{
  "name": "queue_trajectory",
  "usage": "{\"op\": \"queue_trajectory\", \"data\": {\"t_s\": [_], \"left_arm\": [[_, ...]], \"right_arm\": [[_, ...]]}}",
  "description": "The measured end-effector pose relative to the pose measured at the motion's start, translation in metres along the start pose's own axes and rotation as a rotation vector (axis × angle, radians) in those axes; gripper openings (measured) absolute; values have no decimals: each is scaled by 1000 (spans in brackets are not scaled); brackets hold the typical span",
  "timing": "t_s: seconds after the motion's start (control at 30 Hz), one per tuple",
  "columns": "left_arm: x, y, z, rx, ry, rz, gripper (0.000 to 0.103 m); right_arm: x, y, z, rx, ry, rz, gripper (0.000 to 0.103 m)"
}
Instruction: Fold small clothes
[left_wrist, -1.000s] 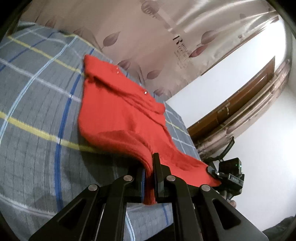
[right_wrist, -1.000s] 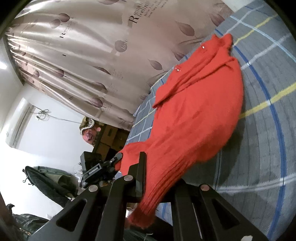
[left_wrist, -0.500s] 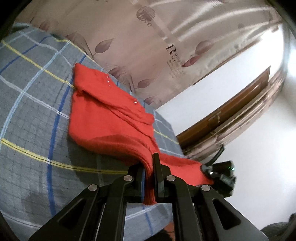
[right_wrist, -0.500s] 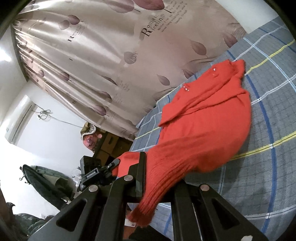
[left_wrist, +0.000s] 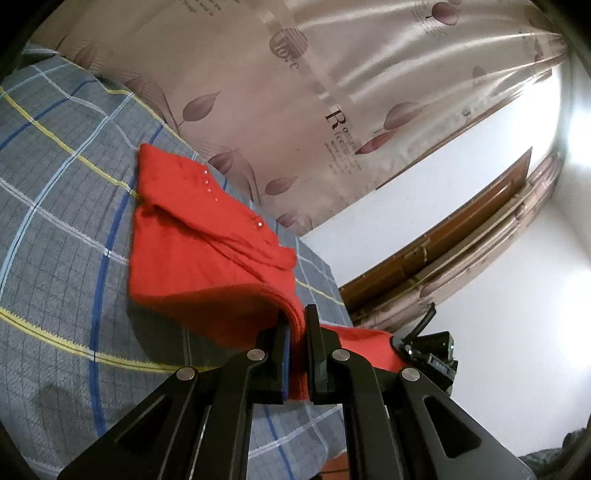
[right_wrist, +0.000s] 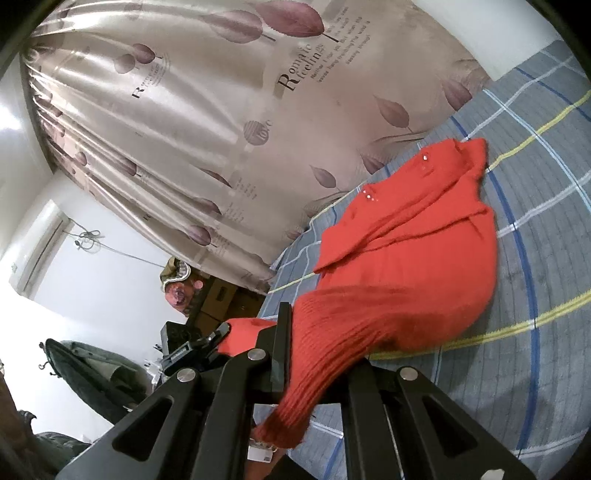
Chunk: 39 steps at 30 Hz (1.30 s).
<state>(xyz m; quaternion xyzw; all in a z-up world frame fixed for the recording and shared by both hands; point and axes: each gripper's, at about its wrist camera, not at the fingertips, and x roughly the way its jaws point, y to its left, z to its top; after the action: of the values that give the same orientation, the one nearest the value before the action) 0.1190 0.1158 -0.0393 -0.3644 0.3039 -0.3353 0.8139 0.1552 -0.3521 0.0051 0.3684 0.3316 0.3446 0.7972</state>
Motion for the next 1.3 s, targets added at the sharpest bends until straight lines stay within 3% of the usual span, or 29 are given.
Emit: {"op": "queue_trajectory", "data": {"t_s": [0.37, 0.53, 1.0, 1.17, 1.3], "left_arm": [[15, -7, 32, 38, -52, 34, 7], [33, -5, 57, 78, -83, 87, 7], [86, 52, 127, 14, -161, 259, 6], [97, 63, 141, 33, -162, 318, 6], [99, 72, 142, 22, -110, 301, 6]], "right_arm": [[15, 5, 42, -50, 18, -37, 7], [33, -4, 70, -65, 36, -66, 7], [97, -52, 134, -27, 82, -144, 7], [112, -71, 149, 9, 78, -153, 7], [120, -81, 149, 40, 86, -151, 7]]}}
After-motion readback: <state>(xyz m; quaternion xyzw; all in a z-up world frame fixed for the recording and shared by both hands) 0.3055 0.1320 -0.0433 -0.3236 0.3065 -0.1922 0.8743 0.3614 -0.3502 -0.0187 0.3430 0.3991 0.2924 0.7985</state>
